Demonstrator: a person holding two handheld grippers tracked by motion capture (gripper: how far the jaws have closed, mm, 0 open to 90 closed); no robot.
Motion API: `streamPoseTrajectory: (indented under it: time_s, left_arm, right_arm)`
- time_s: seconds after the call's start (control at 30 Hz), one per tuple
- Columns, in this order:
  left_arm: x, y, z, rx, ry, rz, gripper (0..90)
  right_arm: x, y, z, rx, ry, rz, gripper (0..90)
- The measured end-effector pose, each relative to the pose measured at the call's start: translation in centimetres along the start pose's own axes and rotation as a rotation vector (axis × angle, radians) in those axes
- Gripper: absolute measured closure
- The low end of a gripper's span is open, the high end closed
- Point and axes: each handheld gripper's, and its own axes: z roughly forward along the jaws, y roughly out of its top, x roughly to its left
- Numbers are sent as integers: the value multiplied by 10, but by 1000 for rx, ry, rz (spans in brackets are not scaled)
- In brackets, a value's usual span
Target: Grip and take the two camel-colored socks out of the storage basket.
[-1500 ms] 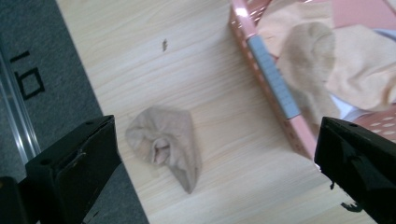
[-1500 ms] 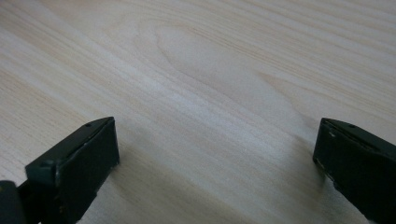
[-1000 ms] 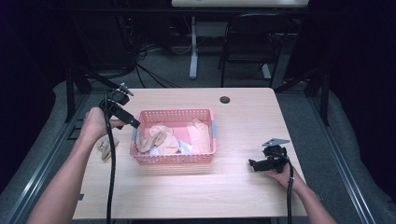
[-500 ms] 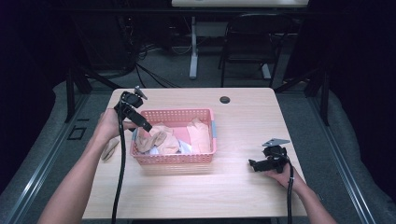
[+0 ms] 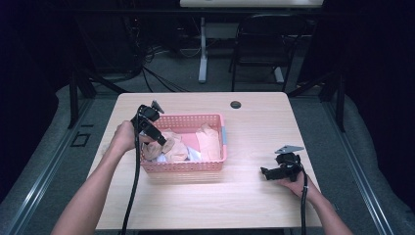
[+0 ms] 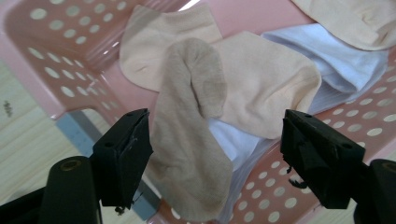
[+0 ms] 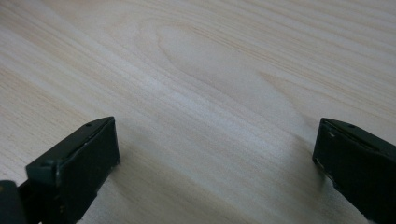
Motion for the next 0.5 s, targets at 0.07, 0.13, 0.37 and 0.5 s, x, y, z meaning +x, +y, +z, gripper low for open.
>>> streamPoseTrajectory:
  time_s: [0.07,0.13,0.37,0.5]
  left_arm:
    - [-1,-1,7,13,-7,6,291]
    - [-2,-1,12,32,-11,7,320]
    - [-3,-4,25,76,-12,5,437]
    - [-1,-6,32,101,-19,-8,485]
  right_arm:
    - [0,0,0,0,0,0,0]
    - [0,0,0,0,1,0,0]
    - [0,0,0,0,1,-1,0]
    - [0,0,0,0,1,0,0]
